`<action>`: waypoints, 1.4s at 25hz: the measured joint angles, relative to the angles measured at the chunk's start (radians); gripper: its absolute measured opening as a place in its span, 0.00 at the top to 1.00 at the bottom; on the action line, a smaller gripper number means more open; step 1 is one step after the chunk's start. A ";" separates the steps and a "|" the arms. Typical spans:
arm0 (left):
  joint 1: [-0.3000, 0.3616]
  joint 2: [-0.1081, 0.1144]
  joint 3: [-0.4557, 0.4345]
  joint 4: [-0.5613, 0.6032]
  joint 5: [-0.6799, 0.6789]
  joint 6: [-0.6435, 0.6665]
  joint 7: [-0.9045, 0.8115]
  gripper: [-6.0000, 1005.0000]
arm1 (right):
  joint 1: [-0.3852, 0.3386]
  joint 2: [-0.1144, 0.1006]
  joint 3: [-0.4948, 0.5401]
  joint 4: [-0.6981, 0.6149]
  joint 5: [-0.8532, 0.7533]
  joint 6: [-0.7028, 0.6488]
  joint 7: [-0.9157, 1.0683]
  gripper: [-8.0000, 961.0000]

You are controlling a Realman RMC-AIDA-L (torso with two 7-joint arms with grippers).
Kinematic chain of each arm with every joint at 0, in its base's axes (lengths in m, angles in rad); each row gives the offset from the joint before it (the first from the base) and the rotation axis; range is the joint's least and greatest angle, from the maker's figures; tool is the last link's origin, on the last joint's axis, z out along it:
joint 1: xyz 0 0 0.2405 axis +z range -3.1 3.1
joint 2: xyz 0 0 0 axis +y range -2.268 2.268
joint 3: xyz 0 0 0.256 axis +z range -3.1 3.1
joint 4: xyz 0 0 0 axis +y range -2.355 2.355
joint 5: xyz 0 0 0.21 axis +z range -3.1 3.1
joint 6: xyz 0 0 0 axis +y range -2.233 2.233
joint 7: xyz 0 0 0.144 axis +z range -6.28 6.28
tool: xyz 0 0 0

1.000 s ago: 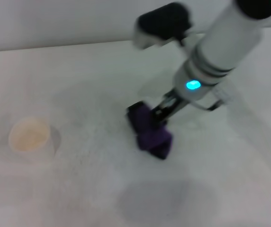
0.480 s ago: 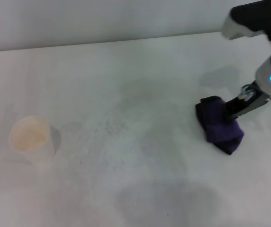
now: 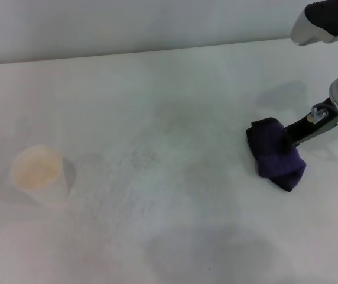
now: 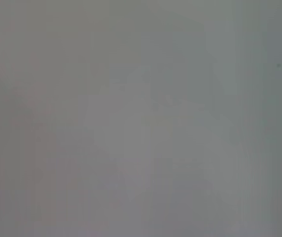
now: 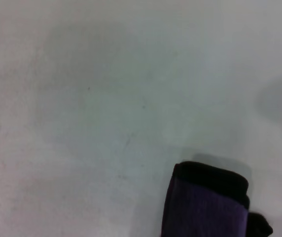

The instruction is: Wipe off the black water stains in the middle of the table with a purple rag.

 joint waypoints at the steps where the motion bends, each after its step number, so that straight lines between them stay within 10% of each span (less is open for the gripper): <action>1: -0.003 0.000 0.000 0.000 0.000 0.002 0.000 0.12 | 0.001 0.000 0.000 0.000 0.000 -0.001 -0.003 0.86; 7: -0.008 -0.001 -0.001 -0.003 0.000 0.013 0.000 0.12 | 0.004 -0.003 0.112 -0.019 -0.002 -0.001 -0.067 0.73; 17: -0.004 -0.014 -0.007 -0.020 0.000 0.013 -0.001 0.12 | -0.020 -0.011 0.584 0.080 0.123 -0.231 -0.406 0.47; 27: -0.043 -0.015 -0.011 -0.090 -0.005 0.013 -0.002 0.12 | -0.186 -0.017 0.760 0.338 0.764 -0.559 -1.029 0.47; 35: -0.059 -0.020 -0.012 -0.166 -0.063 -0.002 -0.002 0.12 | -0.244 -0.008 0.810 0.620 1.302 -0.547 -1.744 0.47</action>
